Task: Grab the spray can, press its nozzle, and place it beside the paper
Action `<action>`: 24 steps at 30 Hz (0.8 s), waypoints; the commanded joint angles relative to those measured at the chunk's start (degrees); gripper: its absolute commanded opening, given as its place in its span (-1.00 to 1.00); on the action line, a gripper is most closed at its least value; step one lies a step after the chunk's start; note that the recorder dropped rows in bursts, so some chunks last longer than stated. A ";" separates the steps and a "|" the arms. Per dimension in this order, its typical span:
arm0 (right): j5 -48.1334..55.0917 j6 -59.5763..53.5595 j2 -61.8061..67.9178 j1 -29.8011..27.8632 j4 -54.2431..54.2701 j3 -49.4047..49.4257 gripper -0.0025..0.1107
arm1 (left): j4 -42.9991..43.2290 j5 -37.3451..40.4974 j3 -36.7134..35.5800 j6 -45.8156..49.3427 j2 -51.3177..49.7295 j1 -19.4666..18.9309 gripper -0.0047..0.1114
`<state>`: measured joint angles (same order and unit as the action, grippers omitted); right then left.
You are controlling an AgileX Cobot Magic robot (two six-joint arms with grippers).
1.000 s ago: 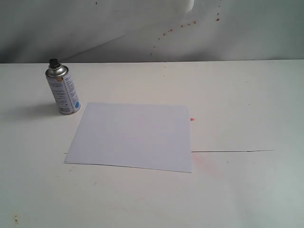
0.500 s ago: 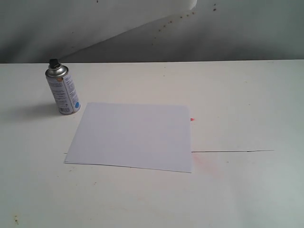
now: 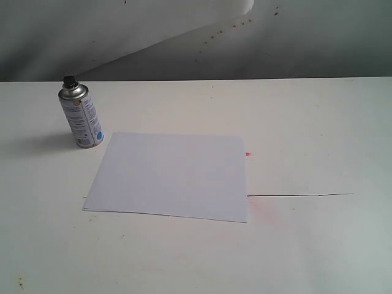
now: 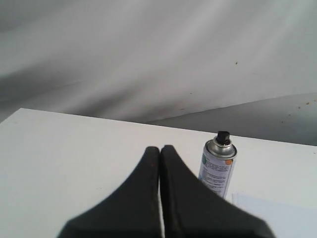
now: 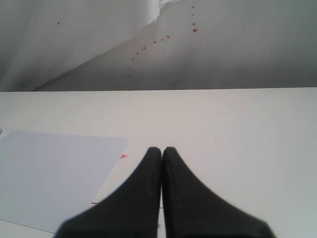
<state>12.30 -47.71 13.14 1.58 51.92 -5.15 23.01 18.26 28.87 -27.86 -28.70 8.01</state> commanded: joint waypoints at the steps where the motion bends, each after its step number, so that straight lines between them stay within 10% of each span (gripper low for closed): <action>1: -0.31 0.18 -0.22 -0.32 -0.16 0.12 -0.96 | -1.25 -3.51 -1.56 -0.81 0.36 0.34 -0.92; 12: -0.31 0.18 -0.22 -0.32 -0.16 0.12 -0.96 | -10.95 -3.14 -8.72 9.24 7.87 8.39 -0.92; 24: -0.31 0.18 -0.22 -0.32 -0.16 0.12 -0.96 | -20.77 -10.84 -25.50 16.50 21.61 -0.39 -0.92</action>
<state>12.30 -47.71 13.14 1.58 51.92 -5.15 2.99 9.08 5.24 -12.47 -9.64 9.43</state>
